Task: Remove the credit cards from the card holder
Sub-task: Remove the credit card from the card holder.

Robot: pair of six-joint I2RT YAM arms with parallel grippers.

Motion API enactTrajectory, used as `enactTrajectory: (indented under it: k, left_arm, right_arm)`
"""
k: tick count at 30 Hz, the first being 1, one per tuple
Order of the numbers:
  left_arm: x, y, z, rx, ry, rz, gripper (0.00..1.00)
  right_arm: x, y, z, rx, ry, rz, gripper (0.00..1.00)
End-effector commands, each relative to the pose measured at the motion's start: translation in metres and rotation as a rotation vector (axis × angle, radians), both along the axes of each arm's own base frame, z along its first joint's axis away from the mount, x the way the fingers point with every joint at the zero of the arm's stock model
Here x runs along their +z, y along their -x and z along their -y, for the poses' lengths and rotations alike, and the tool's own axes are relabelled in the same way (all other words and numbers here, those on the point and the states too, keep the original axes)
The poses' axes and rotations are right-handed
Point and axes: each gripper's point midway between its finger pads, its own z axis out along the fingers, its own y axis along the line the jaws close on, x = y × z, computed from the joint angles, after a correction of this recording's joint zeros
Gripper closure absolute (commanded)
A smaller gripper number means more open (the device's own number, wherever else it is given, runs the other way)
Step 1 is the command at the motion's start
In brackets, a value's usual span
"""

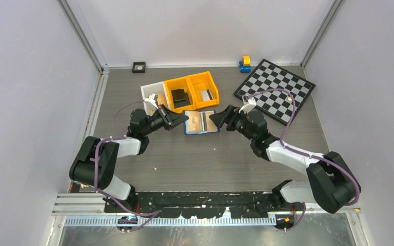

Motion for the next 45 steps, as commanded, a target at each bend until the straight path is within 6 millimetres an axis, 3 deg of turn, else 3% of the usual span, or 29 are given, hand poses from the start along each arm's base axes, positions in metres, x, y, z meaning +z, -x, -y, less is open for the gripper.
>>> enactTrajectory:
  k: [1,2,5,8,12,19,25,32,40,45]
  left_arm:
    - [0.017,-0.006,0.002,0.004,0.001,0.080,1.00]
    - [0.017,-0.006,0.002,0.003,-0.003,0.082,1.00]
    - [0.016,-0.006,0.001,0.006,-0.009,0.079,1.00]
    - [0.012,-0.006,0.000,0.016,-0.018,0.069,1.00]
    - [-0.006,-0.006,-0.004,0.038,-0.072,0.020,1.00]
    - [-0.037,-0.003,-0.011,0.055,-0.176,-0.035,1.00]
    - [-0.053,0.000,-0.015,0.062,-0.221,-0.057,1.00]
    - [-0.070,-0.006,-0.011,0.051,-0.210,-0.087,1.00]
    - [-0.073,-0.010,-0.013,0.050,-0.183,-0.102,1.00]
    - [-0.070,-0.009,-0.013,0.049,-0.172,-0.099,1.00]
  right_arm:
    - [0.004,-0.008,-0.003,-0.078,0.045,0.283,0.18]
    - [0.003,-0.007,-0.013,-0.050,0.050,0.332,0.18]
    - [-0.038,-0.003,-0.044,0.049,0.199,0.387,0.17]
    - [-0.065,0.004,-0.071,0.131,0.322,0.463,0.16]
    - [-0.094,0.007,-0.097,0.206,0.377,0.472,0.15]
    - [-0.125,0.009,-0.122,0.266,0.467,0.469,0.13]
    - [-0.154,0.001,-0.121,0.248,0.531,0.391,0.12]
    - [-0.130,-0.013,-0.094,0.085,0.553,0.451,0.11]
    - [-0.151,0.007,-0.125,0.254,0.553,0.450,0.11]
    - [-0.155,0.007,-0.125,0.252,0.565,0.447,0.11]
